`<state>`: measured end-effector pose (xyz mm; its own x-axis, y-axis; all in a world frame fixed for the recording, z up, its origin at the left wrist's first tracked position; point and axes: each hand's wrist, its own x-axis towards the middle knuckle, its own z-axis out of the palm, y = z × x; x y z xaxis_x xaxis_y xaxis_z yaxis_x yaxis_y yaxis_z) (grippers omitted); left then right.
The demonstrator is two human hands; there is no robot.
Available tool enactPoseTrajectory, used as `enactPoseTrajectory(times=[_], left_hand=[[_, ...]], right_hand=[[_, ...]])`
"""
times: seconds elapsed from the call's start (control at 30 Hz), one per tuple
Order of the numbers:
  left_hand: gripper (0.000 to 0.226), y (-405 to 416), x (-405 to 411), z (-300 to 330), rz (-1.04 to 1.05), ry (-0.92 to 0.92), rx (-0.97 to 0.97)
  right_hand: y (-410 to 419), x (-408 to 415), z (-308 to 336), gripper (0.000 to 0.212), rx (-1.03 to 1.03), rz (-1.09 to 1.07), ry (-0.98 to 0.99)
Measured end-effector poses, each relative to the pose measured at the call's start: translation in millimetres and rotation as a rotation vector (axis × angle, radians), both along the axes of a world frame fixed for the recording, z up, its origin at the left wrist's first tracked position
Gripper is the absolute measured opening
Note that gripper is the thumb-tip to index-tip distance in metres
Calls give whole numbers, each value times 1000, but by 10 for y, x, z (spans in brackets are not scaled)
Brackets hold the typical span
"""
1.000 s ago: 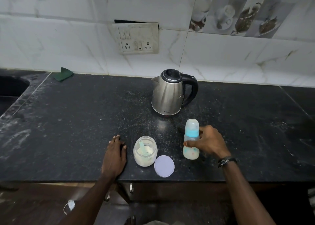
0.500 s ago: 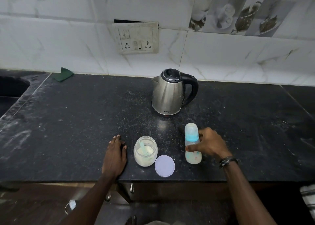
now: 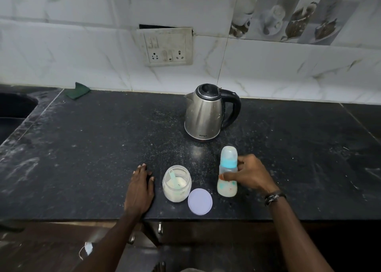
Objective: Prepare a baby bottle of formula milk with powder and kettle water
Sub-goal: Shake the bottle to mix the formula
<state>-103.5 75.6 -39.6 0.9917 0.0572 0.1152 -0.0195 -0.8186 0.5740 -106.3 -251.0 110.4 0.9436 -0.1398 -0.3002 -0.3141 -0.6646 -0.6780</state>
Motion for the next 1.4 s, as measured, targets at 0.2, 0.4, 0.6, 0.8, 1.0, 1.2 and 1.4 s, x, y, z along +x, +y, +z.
enactPoseTrajectory(times=[0.2,0.4,0.6,0.8,1.0,1.2,1.4], left_hand=[[32,8,8,-25,-2,3,5],[45,-3,2,0,13,34,-4],[47,-15,-9,26,9,39,-10],[45,-14,-5,17,9,35,-11],[39,-12,-11,6,6,18,-18],[37,-9,1,-4,4,16,-14],[39,1,11,-26,4,18,-8]], right_hand=[[-23,-12,-5,46,-58,-36,-31],[-29,-8,6,48,-41,-59,-20],[-13,-7,-6,49,-75,-86,-32],[4,-16,7,53,-98,-102,-26],[11,-4,-17,51,-47,-105,-13],[-6,-8,-20,53,-50,-106,-1],[-11,1,-68,46,-48,-115,-18]])
